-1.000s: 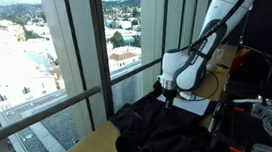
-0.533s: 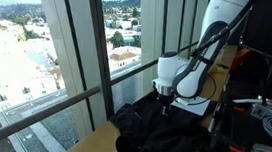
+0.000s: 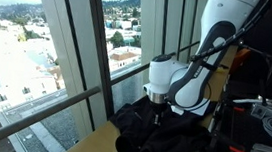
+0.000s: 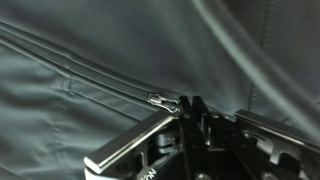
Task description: Close the zipper of the black vest
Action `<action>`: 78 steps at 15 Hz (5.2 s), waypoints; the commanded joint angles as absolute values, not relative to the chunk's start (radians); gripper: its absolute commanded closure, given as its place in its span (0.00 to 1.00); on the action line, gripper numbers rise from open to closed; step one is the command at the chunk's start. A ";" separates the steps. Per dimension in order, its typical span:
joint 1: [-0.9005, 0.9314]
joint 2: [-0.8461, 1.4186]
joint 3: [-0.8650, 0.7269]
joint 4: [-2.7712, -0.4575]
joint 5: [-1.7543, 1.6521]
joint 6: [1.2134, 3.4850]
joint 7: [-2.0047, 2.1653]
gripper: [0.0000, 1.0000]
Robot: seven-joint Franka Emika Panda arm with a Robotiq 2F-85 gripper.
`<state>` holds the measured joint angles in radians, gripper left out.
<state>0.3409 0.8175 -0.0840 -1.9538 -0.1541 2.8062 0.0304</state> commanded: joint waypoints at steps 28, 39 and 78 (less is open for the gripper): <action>0.557 0.852 -0.025 -1.809 -0.192 2.769 0.133 0.98; 0.577 0.789 -0.026 -1.875 -0.199 2.787 0.145 0.39; 0.090 -0.287 -0.045 -2.686 0.049 2.689 -0.226 0.00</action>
